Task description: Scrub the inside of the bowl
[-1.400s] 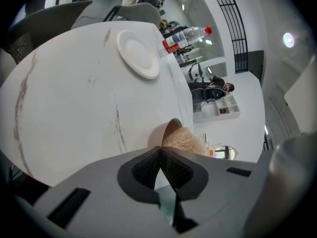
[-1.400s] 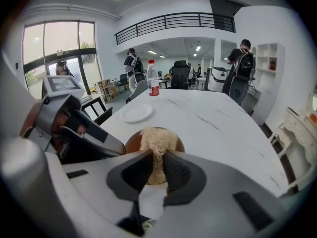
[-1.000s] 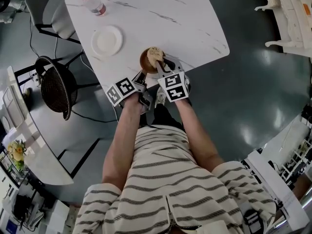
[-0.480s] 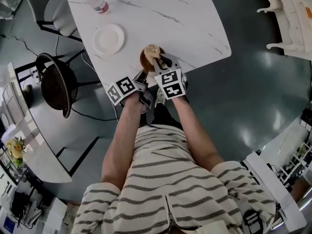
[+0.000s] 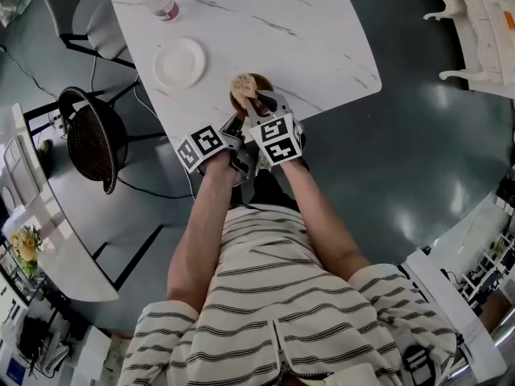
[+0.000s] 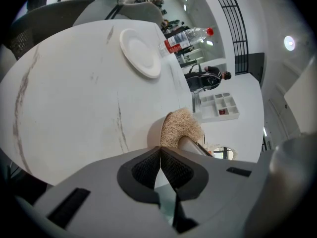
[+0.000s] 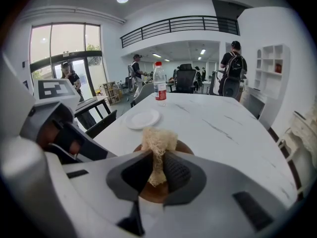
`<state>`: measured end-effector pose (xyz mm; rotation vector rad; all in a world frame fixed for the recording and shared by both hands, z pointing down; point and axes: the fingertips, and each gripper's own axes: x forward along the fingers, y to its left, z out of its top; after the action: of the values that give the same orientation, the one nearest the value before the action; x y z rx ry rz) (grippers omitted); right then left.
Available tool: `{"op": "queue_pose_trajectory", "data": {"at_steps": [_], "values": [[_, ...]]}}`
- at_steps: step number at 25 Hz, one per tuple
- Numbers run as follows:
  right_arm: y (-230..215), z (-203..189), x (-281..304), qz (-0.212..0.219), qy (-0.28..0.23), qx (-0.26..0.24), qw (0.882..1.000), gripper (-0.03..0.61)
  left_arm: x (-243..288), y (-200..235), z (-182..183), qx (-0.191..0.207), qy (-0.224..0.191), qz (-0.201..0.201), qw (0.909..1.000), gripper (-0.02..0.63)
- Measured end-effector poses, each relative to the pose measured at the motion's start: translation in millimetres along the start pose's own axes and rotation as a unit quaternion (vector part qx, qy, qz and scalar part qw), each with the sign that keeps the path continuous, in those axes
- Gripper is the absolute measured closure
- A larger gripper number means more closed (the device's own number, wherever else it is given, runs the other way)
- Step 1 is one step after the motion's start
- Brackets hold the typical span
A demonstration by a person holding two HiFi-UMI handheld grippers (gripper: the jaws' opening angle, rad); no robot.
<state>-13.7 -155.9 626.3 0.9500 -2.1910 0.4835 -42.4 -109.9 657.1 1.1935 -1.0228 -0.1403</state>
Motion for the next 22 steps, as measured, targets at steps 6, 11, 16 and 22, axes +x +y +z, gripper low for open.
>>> {"op": "queue_pose_trajectory", "data": {"at_steps": [6,11,16,22], "values": [[7.7,-6.5,-5.4,0.016,0.007,-0.007,1.000,0.508,-1.8,1.5,0.2,-0.013,-0.005,-0.004,0.9999,0.606],[8.6,-10.9,-12.7,0.016,0.010,-0.020,1.000,0.508,-2.6,0.6,-0.7,-0.018,-0.007,-0.008,0.9998,0.605],[2.8,-19.4,-21.1,0.012,0.018,-0.029,0.999,0.508,-4.6,1.2,2.2,-0.020,-0.013,-0.008,0.9997,0.606],[-12.6,-25.2,-27.4,0.000,0.015,-0.021,1.000,0.508,-5.7,2.0,-0.2,-0.020,-0.011,-0.010,0.9997,0.606]]}}
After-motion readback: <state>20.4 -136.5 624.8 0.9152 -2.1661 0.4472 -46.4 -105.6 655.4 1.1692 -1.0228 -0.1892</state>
